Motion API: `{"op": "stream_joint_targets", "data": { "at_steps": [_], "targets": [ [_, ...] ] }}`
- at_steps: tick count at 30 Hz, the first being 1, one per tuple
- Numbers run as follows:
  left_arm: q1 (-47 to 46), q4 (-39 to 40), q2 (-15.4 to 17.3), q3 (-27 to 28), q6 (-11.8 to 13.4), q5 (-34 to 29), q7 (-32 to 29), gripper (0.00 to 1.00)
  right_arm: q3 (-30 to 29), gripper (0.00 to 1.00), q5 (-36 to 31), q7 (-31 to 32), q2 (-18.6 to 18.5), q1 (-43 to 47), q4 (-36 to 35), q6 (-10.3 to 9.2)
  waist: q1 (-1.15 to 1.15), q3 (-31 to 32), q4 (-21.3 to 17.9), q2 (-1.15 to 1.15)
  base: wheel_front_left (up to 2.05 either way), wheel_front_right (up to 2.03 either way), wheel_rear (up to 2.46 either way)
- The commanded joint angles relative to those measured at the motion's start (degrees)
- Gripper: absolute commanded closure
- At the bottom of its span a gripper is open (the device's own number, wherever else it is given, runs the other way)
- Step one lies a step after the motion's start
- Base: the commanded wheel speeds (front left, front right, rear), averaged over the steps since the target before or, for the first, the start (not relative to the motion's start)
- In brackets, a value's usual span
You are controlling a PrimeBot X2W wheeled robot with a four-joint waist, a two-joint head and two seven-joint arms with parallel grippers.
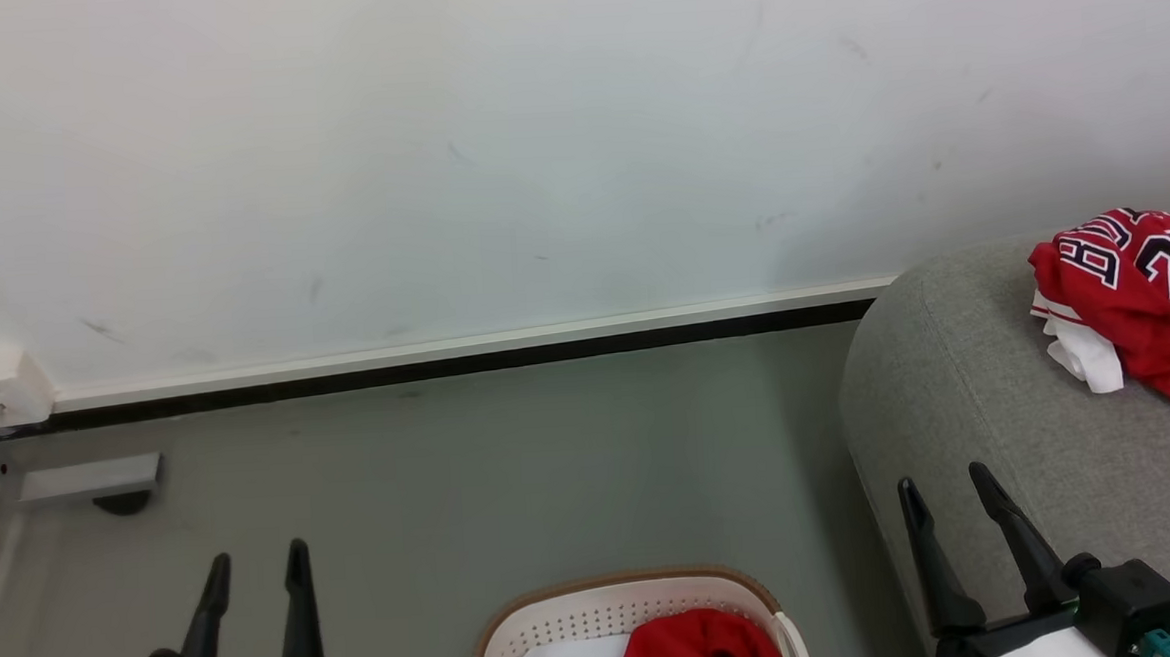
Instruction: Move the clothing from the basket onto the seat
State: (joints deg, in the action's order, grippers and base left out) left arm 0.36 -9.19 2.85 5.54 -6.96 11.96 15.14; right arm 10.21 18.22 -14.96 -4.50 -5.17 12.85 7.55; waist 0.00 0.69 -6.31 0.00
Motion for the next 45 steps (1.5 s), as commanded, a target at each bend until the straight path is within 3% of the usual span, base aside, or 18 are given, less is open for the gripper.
{"op": "stream_joint_targets", "data": {
  "at_steps": [1,8,16,28,36,45],
  "targets": [
    [-0.5,-0.2,0.1,-0.1,0.0,0.4,0.0,0.00,-0.2,0.00,0.2,-0.1,0.0,-0.1,-0.3,-0.13,0.00,-0.1,-0.3,0.00,0.00,0.00,0.00],
    [-2.3,-0.9,0.1,-3.6,-0.4,0.7,0.0,0.00,-1.1,0.00,-0.3,-0.1,-0.7,-0.9,-0.9,-0.13,0.00,-1.8,-2.7,0.00,0.00,0.00,0.00],
    [-7.3,-3.6,0.4,-9.1,-0.5,-0.6,0.0,0.00,-3.1,0.00,-1.1,-0.1,-0.2,-3.6,-3.3,-0.13,0.00,-8.3,-6.3,0.00,0.00,0.00,0.00],
    [-19.3,-13.5,7.4,-22.6,-0.5,2.9,-0.7,0.00,-4.8,0.00,-2.5,-0.1,1.4,-8.8,-7.6,-0.13,0.00,-21.2,-11.5,0.00,0.00,0.00,0.00],
    [-26.4,-21.4,10.9,-31.5,-0.5,5.2,-6.4,0.00,-5.8,0.00,-0.3,-0.1,1.7,-12.4,-10.4,-0.13,0.00,-27.9,-14.5,0.00,0.00,0.00,0.00],
    [-34.3,-31.1,12.4,-41.0,-0.5,6.3,-15.6,0.00,-6.4,0.00,2.7,-0.1,1.7,-16.2,-13.9,-0.13,0.00,-36.3,-17.1,0.00,0.00,0.00,0.00]
  ]
}}
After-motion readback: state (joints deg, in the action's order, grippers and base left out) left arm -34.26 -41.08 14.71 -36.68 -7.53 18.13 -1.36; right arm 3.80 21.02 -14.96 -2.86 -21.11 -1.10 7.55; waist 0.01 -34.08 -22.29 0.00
